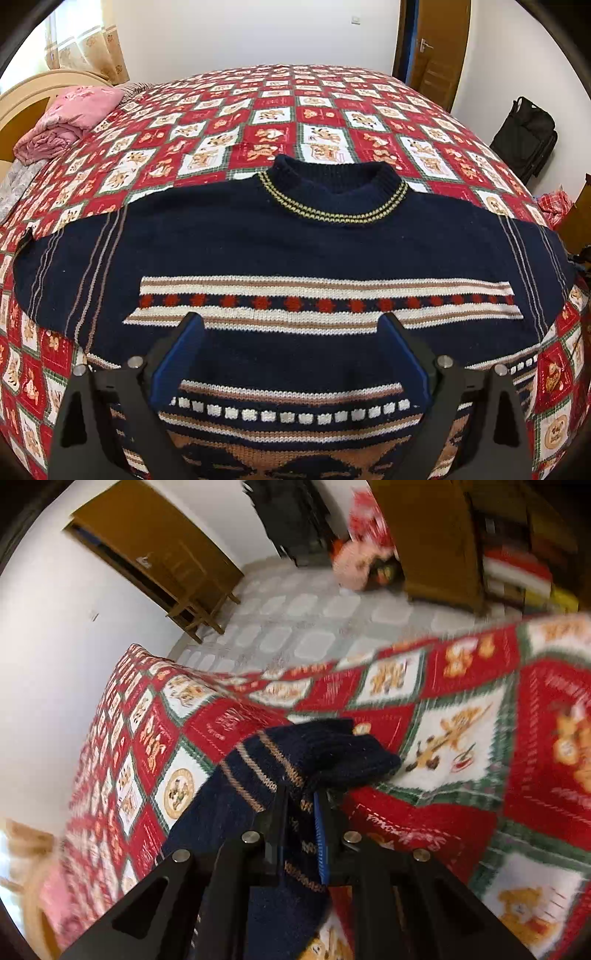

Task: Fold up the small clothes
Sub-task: 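Fold the held sleeve across the sweater body with the right tool, release, then grasp the other sweater sleeve with the left tool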

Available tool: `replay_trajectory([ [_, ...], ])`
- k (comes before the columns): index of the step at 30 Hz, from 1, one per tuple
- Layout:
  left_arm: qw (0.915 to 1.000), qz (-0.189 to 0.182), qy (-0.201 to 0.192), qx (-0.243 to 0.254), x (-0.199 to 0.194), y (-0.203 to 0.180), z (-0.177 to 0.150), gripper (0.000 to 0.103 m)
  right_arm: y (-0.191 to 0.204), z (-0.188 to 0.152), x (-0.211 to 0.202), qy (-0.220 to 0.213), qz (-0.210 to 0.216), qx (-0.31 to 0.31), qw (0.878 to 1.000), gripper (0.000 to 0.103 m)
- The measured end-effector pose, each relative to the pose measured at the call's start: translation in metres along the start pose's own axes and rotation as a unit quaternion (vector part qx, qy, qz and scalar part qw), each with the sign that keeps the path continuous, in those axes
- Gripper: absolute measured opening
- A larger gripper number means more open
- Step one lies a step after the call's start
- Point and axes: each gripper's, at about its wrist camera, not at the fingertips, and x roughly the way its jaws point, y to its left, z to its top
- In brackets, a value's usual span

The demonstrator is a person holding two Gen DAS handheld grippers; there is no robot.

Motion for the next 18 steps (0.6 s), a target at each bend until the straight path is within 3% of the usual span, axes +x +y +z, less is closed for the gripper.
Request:
replay_trajectory([
  [4,0.9999,-0.01,0.001,-0.011,-0.001,0.005,-0.002,0.097,0.048,-0.012,-0.042,-0.074,-0.03,-0.107,0.991,0.013],
  [9,0.9996,-0.022,-0.01,-0.013,-0.009,0.007,-0.005,0.097,0.126,-0.061,-0.093,-0.131,-0.006,-0.239,0.962,0.013],
  [14,0.9991,-0.033,-0.014,-0.023,-0.014,0.016,-0.009,0.097,0.213,-0.153,-0.127,-0.148,0.055,-0.369,0.916,0.013],
  [18,0.9986,-0.036,-0.022,-0.033,-0.019,0.026,-0.011,0.097,0.273,-0.249,-0.129,-0.119,0.115,-0.459,0.873,0.013],
])
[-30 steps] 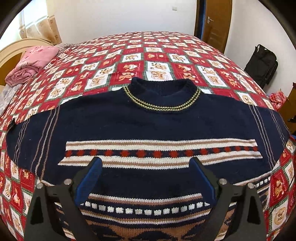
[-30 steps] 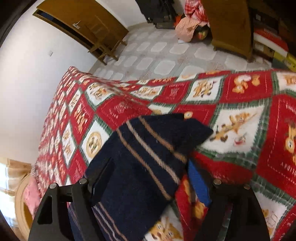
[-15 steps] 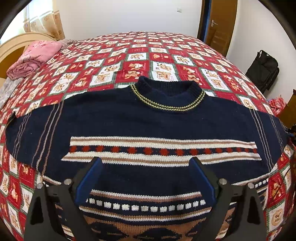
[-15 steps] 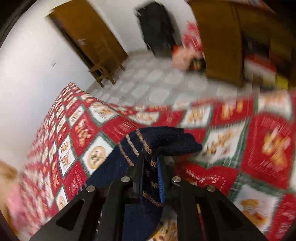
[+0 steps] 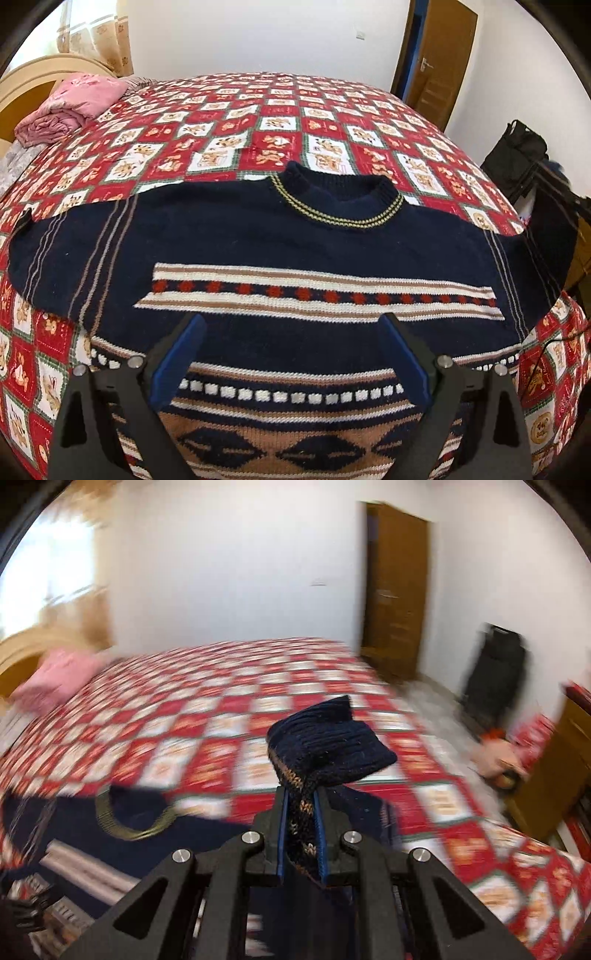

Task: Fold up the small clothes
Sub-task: 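Grasp the other sweater sleeve with the left tool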

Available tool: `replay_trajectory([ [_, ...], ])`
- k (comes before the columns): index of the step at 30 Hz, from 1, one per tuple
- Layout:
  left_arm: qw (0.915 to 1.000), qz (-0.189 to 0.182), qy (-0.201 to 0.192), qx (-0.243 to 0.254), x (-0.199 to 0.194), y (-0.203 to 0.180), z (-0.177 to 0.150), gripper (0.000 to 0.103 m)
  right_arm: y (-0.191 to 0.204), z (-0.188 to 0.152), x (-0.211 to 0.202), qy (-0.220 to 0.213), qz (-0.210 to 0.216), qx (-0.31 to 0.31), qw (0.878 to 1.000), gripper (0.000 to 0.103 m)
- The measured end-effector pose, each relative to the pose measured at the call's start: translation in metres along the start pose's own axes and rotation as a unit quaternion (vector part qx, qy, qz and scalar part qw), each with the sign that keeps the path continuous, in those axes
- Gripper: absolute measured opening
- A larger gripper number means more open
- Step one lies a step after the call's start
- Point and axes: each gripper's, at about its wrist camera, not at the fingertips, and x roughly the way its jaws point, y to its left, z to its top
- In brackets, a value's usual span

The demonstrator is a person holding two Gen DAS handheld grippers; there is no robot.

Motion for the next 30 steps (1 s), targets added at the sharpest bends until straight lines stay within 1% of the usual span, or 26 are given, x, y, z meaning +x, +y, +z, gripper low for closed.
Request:
replay_trajectory([
  [1,1.0,0.0,-0.003,-0.004,-0.002,0.004,0.0,0.097,0.028,-0.006,0.007,0.012,0.028,-0.015,0.999,0.015],
  [3,0.9999,0.0,-0.007,-0.011,-0.006,0.012,-0.002,0.097,0.067,-0.021,0.022,0.035,0.075,-0.028,0.996,0.016],
  [4,0.9999,0.001,-0.009,-0.015,-0.008,0.016,-0.002,0.097,0.084,-0.03,0.031,0.049,0.1,-0.025,0.993,0.018],
  [5,0.9998,0.002,-0.01,-0.019,-0.009,0.02,-0.003,0.097,0.094,-0.038,0.038,0.062,0.124,-0.02,0.99,0.023],
  [6,0.9997,0.004,-0.011,-0.024,-0.012,0.026,-0.004,0.097,0.105,-0.048,0.047,0.085,0.165,-0.008,0.983,0.027],
  [7,0.9995,0.005,-0.013,-0.028,-0.014,0.03,-0.005,0.097,0.112,-0.057,0.055,0.109,0.207,0.011,0.972,0.037],
  [8,0.9993,0.007,-0.015,-0.032,-0.016,0.036,-0.006,0.097,0.115,-0.064,0.063,0.124,0.23,0.027,0.965,0.049],
  [9,0.9992,0.009,-0.017,-0.036,-0.017,0.04,-0.007,0.097,0.118,-0.07,0.067,0.135,0.245,0.043,0.959,0.053],
  [10,0.999,0.012,-0.018,-0.039,-0.018,0.044,-0.008,0.097,0.118,-0.075,0.067,0.139,0.256,0.059,0.955,0.055],
  [12,0.9985,0.016,-0.021,-0.047,-0.018,0.052,-0.009,0.097,0.114,-0.077,0.061,0.135,0.272,0.083,0.949,0.055],
  [14,0.9981,0.019,-0.022,-0.055,-0.016,0.058,-0.01,0.097,0.097,-0.077,0.046,0.117,0.288,0.123,0.942,0.055],
  [16,0.998,0.017,-0.018,-0.059,-0.013,0.06,-0.01,0.097,0.075,-0.074,0.029,0.092,0.282,0.155,0.942,0.055],
  [17,0.998,0.015,-0.015,-0.059,-0.011,0.06,-0.01,0.097,0.06,-0.076,0.019,0.078,0.265,0.17,0.946,0.055],
  [19,0.9985,0.016,-0.014,-0.051,-0.007,0.057,-0.011,0.097,0.033,-0.08,0.007,0.067,0.206,0.186,0.958,0.055],
  [20,0.9987,0.018,-0.012,-0.047,-0.007,0.056,-0.012,0.097,0.02,-0.084,0.004,0.071,0.163,0.19,0.965,0.055],
  [21,0.9989,0.017,-0.011,-0.042,-0.005,0.054,-0.013,0.097,0.011,-0.088,0.004,0.076,0.136,0.194,0.969,0.055],
  [22,0.9991,0.015,-0.009,-0.039,-0.004,0.052,-0.013,0.097,0.002,-0.094,0.004,0.084,0.118,0.201,0.969,0.055],
  [24,0.9994,0.012,-0.005,-0.033,0.0,0.047,-0.014,0.097,-0.006,-0.104,0.006,0.095,0.11,0.209,0.967,0.055],
  [26,0.9998,0.003,-0.001,-0.021,0.003,0.039,-0.013,0.097,-0.004,-0.114,0.009,0.104,0.103,0.201,0.969,0.055],
  [28,0.9999,-0.009,0.004,-0.005,0.006,0.029,-0.01,0.097,0.002,-0.123,0.013,0.111,0.107,0.192,0.969,0.055],
  [30,0.9998,-0.017,0.005,0.007,0.009,0.021,-0.007,0.097,0.007,-0.132,0.017,0.121,0.121,0.198,0.965,0.055],
])
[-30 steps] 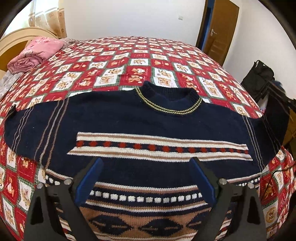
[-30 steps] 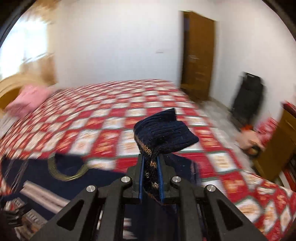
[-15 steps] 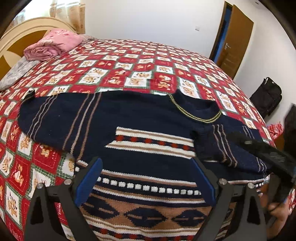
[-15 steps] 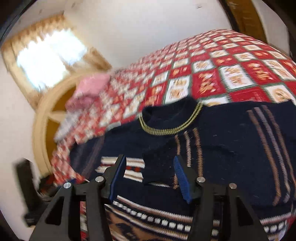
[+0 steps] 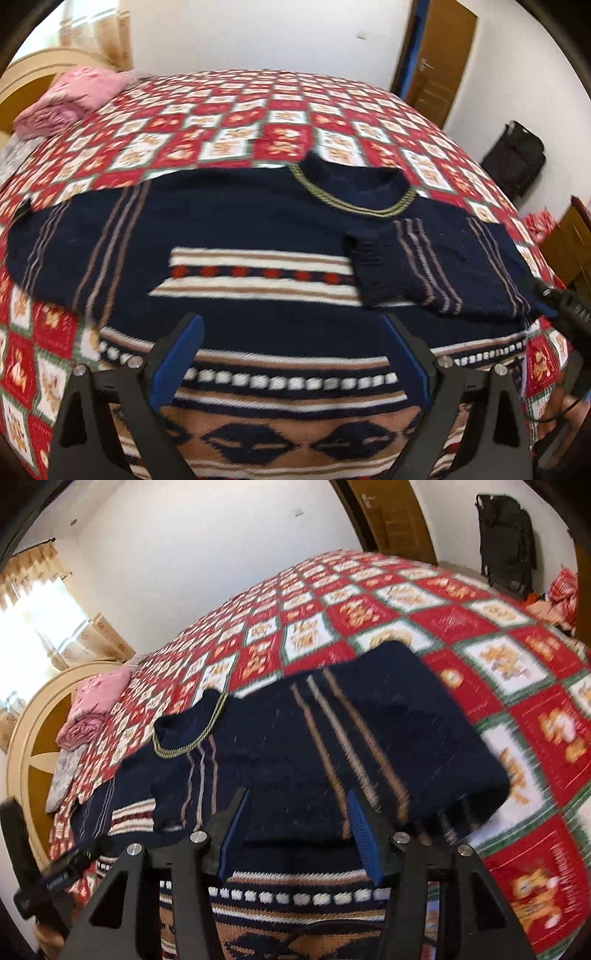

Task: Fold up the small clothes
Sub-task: 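Grasp the other sweater sleeve with the left tool, then lift and fold the held sleeve across the sweater body with the left tool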

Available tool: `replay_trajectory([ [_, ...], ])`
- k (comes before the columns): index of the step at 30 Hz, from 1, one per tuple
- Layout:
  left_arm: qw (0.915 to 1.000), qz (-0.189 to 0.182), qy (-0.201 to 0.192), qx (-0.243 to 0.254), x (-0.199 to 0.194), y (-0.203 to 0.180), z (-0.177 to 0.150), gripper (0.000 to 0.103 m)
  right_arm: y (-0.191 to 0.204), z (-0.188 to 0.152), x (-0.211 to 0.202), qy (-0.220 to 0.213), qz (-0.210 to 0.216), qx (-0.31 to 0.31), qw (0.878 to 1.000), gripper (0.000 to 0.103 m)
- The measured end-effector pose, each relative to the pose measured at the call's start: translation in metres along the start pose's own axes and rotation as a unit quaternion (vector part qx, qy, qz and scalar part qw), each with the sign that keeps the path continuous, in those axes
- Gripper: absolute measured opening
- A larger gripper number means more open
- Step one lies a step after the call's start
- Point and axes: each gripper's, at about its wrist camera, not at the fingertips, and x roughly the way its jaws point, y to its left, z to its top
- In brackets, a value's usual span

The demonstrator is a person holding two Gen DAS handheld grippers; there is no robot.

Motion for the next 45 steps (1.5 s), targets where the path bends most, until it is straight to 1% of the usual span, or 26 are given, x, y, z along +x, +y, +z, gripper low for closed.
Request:
replay_trajectory([
  [4,0.9999,-0.009,-0.003,0.006,0.013,-0.009,0.01,0.097,-0.01,-0.002,0.01,0.014,0.017,0.018,1.0,0.055],
  [6,0.9996,-0.028,0.004,0.004,0.024,-0.015,0.015,0.093,-0.01,-0.004,0.007,0.01,0.015,0.012,1.0,0.055],
  [7,0.999,-0.043,0.011,0.005,0.031,-0.019,0.019,0.089,-0.009,-0.006,0.002,0.004,0.013,0.01,1.0,0.055],
  [8,0.9977,-0.065,0.019,0.011,0.04,-0.027,0.022,0.087,-0.01,-0.007,-0.001,0.001,0.012,0.01,1.0,0.055],
  [9,0.9969,-0.074,0.02,0.017,0.046,-0.032,0.025,0.086,-0.011,-0.008,-0.005,-0.003,0.012,0.011,1.0,0.055],
  [11,0.9972,-0.067,0.028,0.016,0.063,-0.04,0.029,0.082,-0.015,-0.011,-0.015,-0.01,0.01,0.012,1.0,0.055],
  [12,0.9973,-0.064,0.035,0.011,0.071,-0.043,0.03,0.077,-0.017,-0.012,-0.02,-0.014,0.007,0.012,1.0,0.055],
  [13,0.9975,-0.063,0.033,0.006,0.076,-0.045,0.031,0.077,-0.02,-0.014,-0.025,-0.016,0.002,0.012,1.0,0.055],
  [14,0.9979,-0.061,0.019,0.007,0.075,-0.049,0.032,0.077,-0.024,-0.015,-0.029,-0.018,-0.003,0.013,1.0,0.055],
  [15,0.9975,-0.068,0.016,0.01,0.074,-0.053,0.032,0.071,-0.027,-0.016,-0.033,-0.02,-0.008,0.016,1.0,0.055],
  [16,0.9967,-0.078,0.019,0.013,0.075,-0.056,0.032,0.06,-0.031,-0.016,-0.036,-0.021,-0.011,0.02,1.0,0.055],
  [17,0.9957,-0.088,0.022,0.021,0.075,-0.062,0.032,0.057,-0.036,-0.016,-0.039,-0.022,-0.014,0.027,0.999,0.055],
  [18,0.9957,-0.086,0.021,0.027,0.076,-0.065,0.031,0.051,-0.041,-0.016,-0.04,-0.022,-0.015,0.034,0.999,0.055],
  [19,0.9955,-0.086,0.018,0.036,0.077,-0.069,0.031,0.039,-0.046,-0.015,-0.041,-0.022,-0.018,0.042,0.999,0.055],
  [21,0.9952,-0.079,0.015,0.054,0.079,-0.077,0.031,0.027,-0.052,-0.014,-0.043,-0.025,-0.025,0.052,0.998,0.055],
  [22,0.9948,-0.085,0.015,0.055,0.078,-0.078,0.032,0.019,-0.056,-0.013,-0.046,-0.028,-0.027,0.059,0.997,0.055],
  [24,0.9926,-0.111,0.019,0.046,0.076,-0.075,0.036,0.017,-0.061,-0.011,-0.049,-0.033,-0.031,0.069,0.997,0.055],
  [27,0.9912,-0.121,-0.015,0.051,0.056,-0.069,0.047,0.016,-0.067,-0.009,-0.056,-0.041,-0.035,0.079,0.995,0.055],
  [30,0.9898,-0.127,-0.043,0.047,0.034,-0.058,0.061,0.016,-0.074,-0.006,-0.071,-0.062,-0.047,0.087,0.993,0.055],
  [32,0.9902,-0.115,-0.062,0.047,0.022,-0.047,0.069,0.016,-0.08,-0.004,-0.084,-0.082,-0.062,0.093,0.99,0.055],
  [34,0.9915,-0.102,-0.067,0.045,0.021,-0.036,0.074,0.016,-0.087,-0.002,-0.095,-0.097,-0.075,0.099,0.987,0.055],
  [36,0.9934,-0.078,-0.071,0.046,0.025,-0.024,0.075,0.016,-0.09,0.0,-0.097,-0.097,-0.078,0.101,0.987,0.055],
  [38,0.9959,-0.054,-0.06,0.039,0.035,-0.01,0.073,0.016,-0.09,0.0,-0.094,-0.092,-0.079,0.098,0.988,0.055],
  [41,0.9981,-0.032,-0.047,0.023,0.048,0.005,0.069,0.016,-0.084,0.001,-0.086,-0.084,-0.08,0.084,0.99,0.055],
  [45,0.9984,0.007,-0.03,0.048,0.065,0.001,0.061,0.017,-0.062,0.005,-0.071,-0.072,-0.07,0.046,0.994,0.055],
])
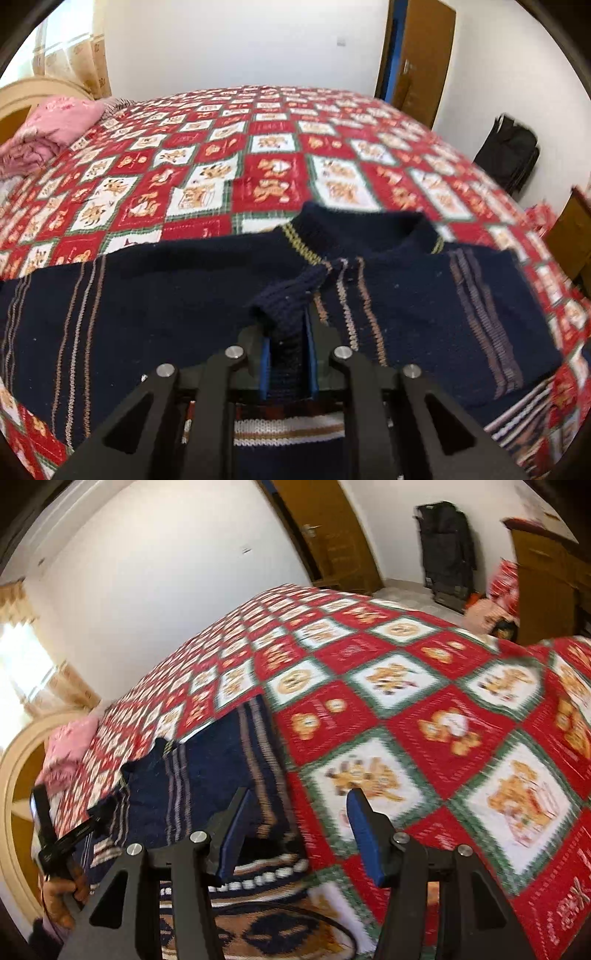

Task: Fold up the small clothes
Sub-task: 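Lift and fold the held sleeve across the sweater body with the left tool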

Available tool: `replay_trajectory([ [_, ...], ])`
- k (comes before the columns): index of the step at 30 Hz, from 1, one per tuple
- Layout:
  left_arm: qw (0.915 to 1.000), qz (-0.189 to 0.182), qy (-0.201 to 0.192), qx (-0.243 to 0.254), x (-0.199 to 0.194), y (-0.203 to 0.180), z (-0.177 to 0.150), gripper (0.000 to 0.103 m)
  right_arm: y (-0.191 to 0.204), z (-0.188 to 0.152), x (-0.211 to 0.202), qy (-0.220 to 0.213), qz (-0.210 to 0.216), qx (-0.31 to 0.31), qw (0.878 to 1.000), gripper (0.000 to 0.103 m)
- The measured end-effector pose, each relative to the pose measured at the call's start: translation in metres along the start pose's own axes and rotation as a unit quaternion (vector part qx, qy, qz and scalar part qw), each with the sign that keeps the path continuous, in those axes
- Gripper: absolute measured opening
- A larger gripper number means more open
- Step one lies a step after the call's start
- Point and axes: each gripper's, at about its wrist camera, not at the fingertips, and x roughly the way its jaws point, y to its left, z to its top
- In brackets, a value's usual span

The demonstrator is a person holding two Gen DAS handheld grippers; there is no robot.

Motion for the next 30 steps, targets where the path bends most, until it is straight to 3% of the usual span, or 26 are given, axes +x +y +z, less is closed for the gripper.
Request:
replay_trajectory([
  [4,0.9981,0.048,-0.013,0.035,0.003,-0.008,-0.003,0.024,0.038,-0.003,0.017,0.005,0.019,-0.067,0.998,0.047],
  [7,0.9976,0.062,-0.008,0.029,0.003,-0.001,-0.004,0.027,0.049,-0.007,0.042,0.034,0.035,-0.075,0.996,0.047],
  [8,0.9978,0.063,-0.006,0.02,0.001,0.005,-0.004,0.032,0.049,-0.01,0.053,0.051,0.033,-0.071,0.996,0.047],
  [10,0.9972,0.075,-0.005,-0.008,-0.008,0.024,-0.007,0.063,0.047,-0.018,0.066,0.072,0.024,-0.071,0.995,0.047],
  [12,0.9957,0.087,-0.012,-0.031,-0.022,0.043,-0.013,0.072,0.052,-0.019,0.065,0.068,0.014,-0.092,0.993,0.047],
  [15,0.9939,0.092,-0.017,-0.059,-0.044,0.075,-0.025,0.072,0.059,-0.017,0.058,0.072,0.001,-0.096,0.993,0.047],
  [19,0.9878,0.122,-0.028,-0.093,-0.069,0.116,-0.044,0.072,0.097,-0.015,0.039,0.038,0.033,-0.149,0.987,0.047],
  [22,0.9795,0.155,-0.036,-0.123,-0.086,0.148,-0.058,0.073,0.144,-0.019,0.043,0.046,0.081,-0.184,0.978,0.047],
  [25,0.9654,0.184,-0.047,-0.179,-0.101,0.189,-0.072,0.075,0.193,-0.028,0.057,0.063,0.126,-0.217,0.966,0.047],
  [30,0.9301,0.21,-0.055,-0.296,-0.124,0.261,-0.097,0.075,0.266,-0.045,0.098,0.093,0.168,-0.25,0.949,0.047],
])
